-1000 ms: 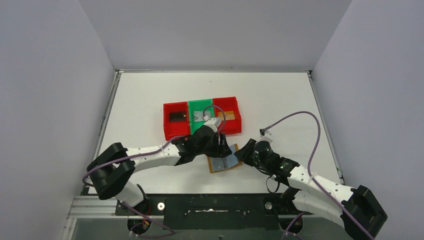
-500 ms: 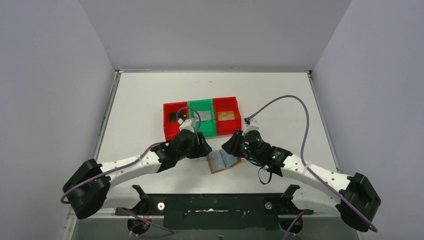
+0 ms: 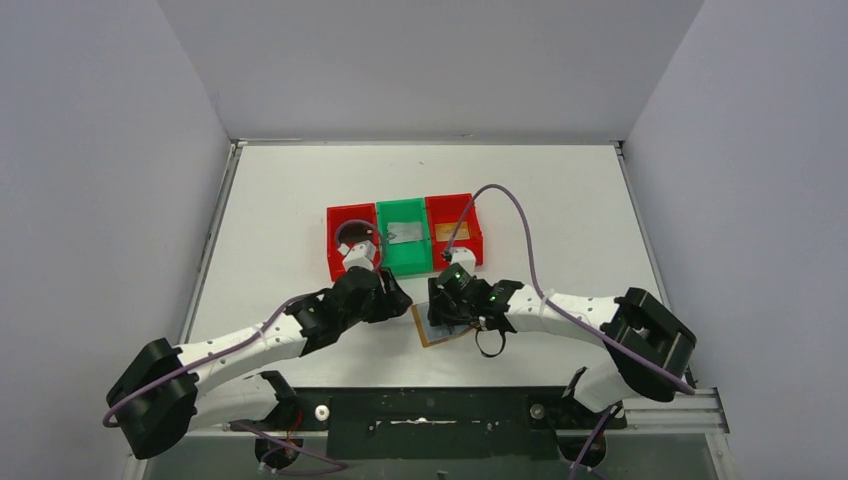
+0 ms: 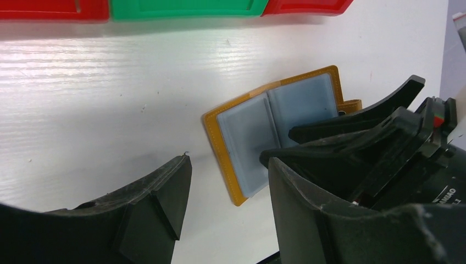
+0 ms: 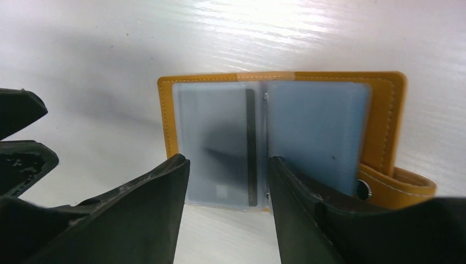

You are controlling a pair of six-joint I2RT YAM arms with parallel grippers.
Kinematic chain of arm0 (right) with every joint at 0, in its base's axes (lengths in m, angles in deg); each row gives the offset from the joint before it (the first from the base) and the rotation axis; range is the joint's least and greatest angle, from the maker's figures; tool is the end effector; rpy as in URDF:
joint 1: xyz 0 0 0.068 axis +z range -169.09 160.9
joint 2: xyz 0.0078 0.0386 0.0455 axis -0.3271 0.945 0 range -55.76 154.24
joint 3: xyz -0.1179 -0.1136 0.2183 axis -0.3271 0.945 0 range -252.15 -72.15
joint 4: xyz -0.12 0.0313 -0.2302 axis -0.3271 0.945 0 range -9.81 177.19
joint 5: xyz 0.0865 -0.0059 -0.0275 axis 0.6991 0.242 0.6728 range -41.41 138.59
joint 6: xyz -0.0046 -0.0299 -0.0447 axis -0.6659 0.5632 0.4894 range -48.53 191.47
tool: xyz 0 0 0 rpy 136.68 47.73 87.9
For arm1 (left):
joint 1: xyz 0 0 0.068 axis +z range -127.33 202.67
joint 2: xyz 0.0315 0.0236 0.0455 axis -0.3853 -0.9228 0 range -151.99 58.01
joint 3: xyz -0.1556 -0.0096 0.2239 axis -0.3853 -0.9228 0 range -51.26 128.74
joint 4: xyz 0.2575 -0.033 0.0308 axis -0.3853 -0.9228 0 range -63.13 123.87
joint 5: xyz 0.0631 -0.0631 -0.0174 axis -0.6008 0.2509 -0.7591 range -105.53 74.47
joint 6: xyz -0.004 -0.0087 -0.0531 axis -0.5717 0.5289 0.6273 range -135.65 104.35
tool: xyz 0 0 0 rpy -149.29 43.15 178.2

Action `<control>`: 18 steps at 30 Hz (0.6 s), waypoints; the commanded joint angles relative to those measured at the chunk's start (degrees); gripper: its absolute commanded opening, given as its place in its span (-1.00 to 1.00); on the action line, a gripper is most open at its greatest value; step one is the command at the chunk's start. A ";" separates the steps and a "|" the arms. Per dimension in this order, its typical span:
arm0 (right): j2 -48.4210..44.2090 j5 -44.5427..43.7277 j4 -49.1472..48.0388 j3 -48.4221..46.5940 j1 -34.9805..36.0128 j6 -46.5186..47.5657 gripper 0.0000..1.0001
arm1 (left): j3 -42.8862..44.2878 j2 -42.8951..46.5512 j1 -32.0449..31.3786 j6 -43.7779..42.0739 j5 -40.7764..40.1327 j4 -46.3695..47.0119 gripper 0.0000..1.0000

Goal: Take the credit cards out of the card holder

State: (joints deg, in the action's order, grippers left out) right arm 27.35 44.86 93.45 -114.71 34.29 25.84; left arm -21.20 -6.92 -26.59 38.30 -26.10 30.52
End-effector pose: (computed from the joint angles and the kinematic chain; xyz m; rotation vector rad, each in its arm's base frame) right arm 0.1678 0.2220 0.1735 -0.1496 2.6163 0.5958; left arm 0.1544 -0.1693 0.1944 -0.2005 2.3310 -0.7548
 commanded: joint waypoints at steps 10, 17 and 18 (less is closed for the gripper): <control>9.38 -7.98 5.57 -8.52 5.80 5.10 0.14 | -1.07 4.68 1.44 1.06 -3.08 -1.11 0.06; 9.97 -7.67 3.04 -7.12 6.21 1.78 -0.25 | -1.94 6.12 1.94 1.37 -3.19 -1.49 0.06; 9.36 -6.88 1.69 -6.38 6.22 1.21 -0.34 | -1.94 6.20 2.04 1.29 -3.15 -1.69 0.06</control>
State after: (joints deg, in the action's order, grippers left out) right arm 37.40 38.24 97.08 -122.73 40.10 29.31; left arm -23.47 -2.50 -25.12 39.44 -28.11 28.35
